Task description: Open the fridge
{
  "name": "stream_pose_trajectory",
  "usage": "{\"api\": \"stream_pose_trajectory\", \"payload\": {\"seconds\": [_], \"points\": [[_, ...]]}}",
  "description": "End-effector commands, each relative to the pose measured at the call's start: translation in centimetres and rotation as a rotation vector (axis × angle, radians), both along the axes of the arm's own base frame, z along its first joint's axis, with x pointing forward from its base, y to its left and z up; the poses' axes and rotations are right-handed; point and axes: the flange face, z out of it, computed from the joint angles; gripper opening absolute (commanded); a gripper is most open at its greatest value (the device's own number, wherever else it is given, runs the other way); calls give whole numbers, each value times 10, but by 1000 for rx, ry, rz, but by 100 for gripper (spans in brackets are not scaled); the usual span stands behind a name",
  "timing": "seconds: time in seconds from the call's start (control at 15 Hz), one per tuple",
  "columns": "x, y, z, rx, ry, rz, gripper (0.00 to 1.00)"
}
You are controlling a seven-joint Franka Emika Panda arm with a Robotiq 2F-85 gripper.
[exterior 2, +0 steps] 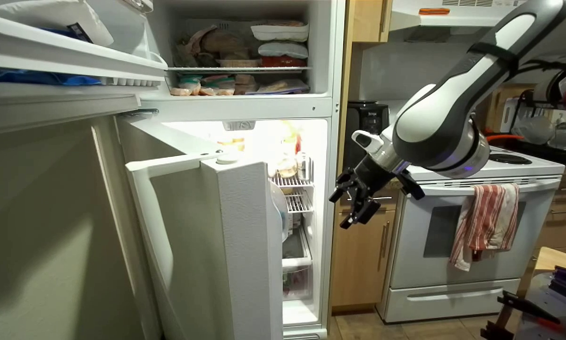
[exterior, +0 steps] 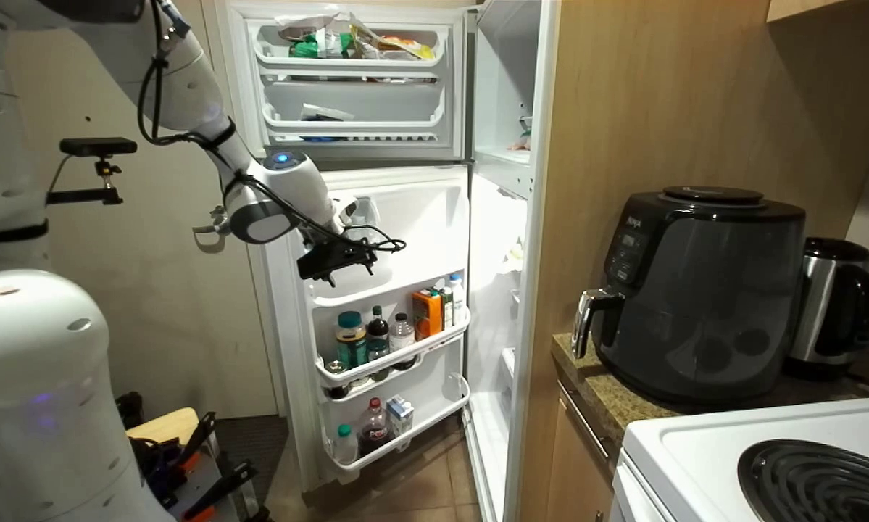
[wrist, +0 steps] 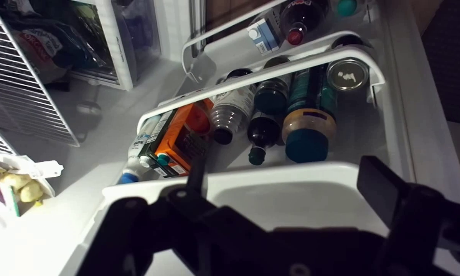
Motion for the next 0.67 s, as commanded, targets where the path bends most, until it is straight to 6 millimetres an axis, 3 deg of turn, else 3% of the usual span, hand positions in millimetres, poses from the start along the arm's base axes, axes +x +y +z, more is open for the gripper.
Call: {"api": "stream_pose_trajectory", "payload": {"seconds": [0.0, 0.6], "points": [[16, 13, -3, 3, -58, -35, 100], [40, 76, -6, 45, -107, 37, 100]]}}
